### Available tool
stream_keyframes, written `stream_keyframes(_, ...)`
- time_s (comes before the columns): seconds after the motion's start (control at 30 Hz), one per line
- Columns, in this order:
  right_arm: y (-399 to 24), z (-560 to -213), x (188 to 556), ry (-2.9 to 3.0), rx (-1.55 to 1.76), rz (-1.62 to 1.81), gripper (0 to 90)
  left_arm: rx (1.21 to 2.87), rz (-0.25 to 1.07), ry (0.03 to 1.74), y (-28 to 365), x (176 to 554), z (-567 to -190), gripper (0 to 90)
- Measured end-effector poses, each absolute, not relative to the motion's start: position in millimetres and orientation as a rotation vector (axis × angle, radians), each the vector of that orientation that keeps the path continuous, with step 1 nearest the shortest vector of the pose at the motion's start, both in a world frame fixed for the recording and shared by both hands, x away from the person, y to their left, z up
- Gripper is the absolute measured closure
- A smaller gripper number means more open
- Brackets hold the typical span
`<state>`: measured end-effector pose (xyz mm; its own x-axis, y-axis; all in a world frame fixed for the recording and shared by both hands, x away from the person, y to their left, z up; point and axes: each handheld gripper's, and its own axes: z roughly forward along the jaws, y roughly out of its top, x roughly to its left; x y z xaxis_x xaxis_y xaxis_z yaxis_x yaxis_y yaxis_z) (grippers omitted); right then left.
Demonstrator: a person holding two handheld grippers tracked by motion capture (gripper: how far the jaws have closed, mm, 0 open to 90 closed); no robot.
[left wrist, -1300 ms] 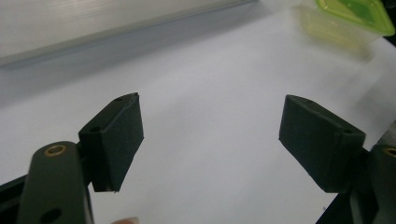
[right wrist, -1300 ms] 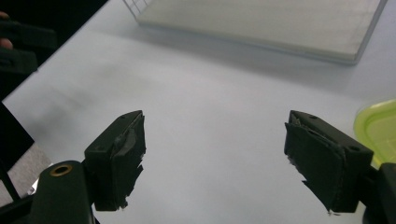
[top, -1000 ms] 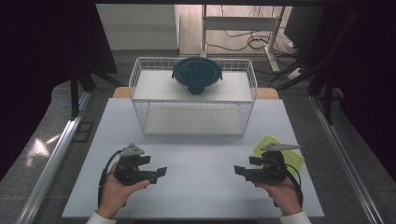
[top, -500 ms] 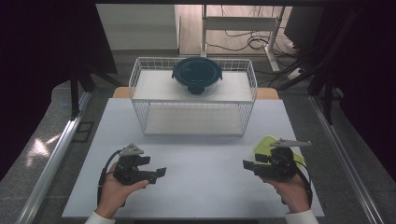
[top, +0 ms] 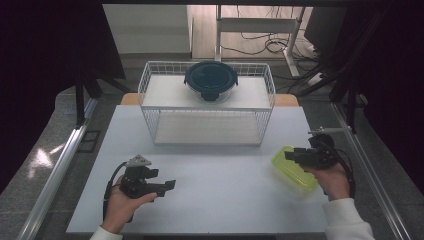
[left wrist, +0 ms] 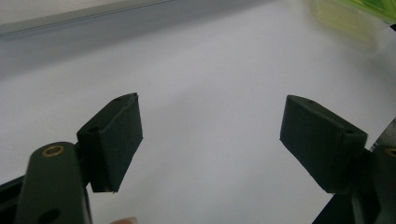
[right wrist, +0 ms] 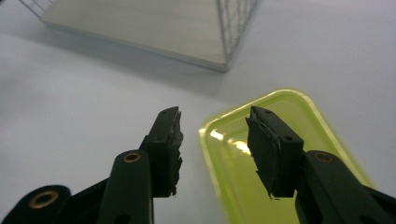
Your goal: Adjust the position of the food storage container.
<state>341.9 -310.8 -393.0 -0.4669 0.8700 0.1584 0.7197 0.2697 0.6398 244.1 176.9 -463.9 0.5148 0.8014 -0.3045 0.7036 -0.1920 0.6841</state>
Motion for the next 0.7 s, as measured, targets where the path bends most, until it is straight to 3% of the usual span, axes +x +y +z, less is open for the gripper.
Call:
stream_keyframes(0.27, -321.7, -401.3, 376.1, 2.361, 1.474, 0.806, 68.1, 1.947, 0.152, 1.245, 177.2, 244.3, -466.6, 20.2)
stream_keyframes(0.53, -330.9, -406.8, 404.3, 2.361, 1.444, 0.7, 86.7, 1.951, 0.158, 1.251, 178.8, 243.7, -467.7, 20.2)
stream_keyframes(0.7, -338.7, -425.2, 420.1, 2.359, 1.437, 0.583, 88.9, 1.946, 0.16, 1.258, 180.4, 242.9, -468.3, 20.2)
